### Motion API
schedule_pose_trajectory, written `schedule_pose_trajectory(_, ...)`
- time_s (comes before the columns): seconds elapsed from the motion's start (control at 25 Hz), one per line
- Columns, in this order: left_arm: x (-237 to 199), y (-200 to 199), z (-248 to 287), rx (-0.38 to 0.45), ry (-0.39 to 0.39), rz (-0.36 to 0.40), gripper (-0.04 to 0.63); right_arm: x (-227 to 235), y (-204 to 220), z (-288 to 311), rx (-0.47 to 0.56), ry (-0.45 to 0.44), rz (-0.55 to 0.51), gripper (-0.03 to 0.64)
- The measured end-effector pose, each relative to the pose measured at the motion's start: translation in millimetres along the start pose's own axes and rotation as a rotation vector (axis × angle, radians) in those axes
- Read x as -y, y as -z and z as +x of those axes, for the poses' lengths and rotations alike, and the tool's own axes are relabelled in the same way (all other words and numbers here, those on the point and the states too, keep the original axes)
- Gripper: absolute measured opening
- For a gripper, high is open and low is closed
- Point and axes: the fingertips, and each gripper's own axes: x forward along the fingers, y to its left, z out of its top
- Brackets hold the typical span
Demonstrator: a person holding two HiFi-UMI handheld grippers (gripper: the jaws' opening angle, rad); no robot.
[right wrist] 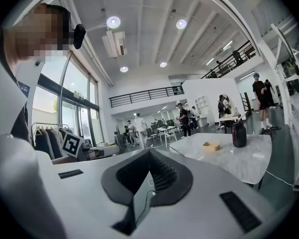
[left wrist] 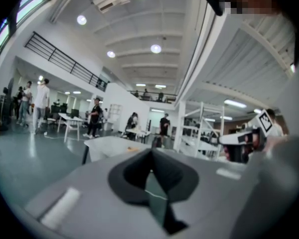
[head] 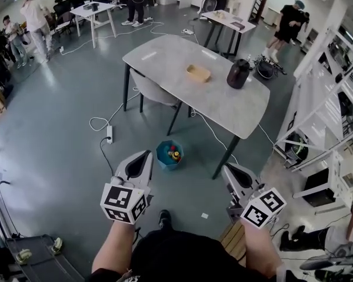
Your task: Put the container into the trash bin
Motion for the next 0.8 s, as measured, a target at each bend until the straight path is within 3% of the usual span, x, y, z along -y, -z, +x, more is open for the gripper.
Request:
schedule_pose_trajectory(0.56, -70.2, 9.4, 15.6, -0.015, -0.03, -0.054, 0.005, 0.7, -12.2, 82.5, -0.02, -0.038, -0.015, -0.006)
schedule_pose_trajectory(0.8, -79.4, 5.4, 44.2, -0.031, -0.029, -0.038, 0.005, 29.2, -15.5, 108.8, -0.006, -0.046, 0.013, -0.006)
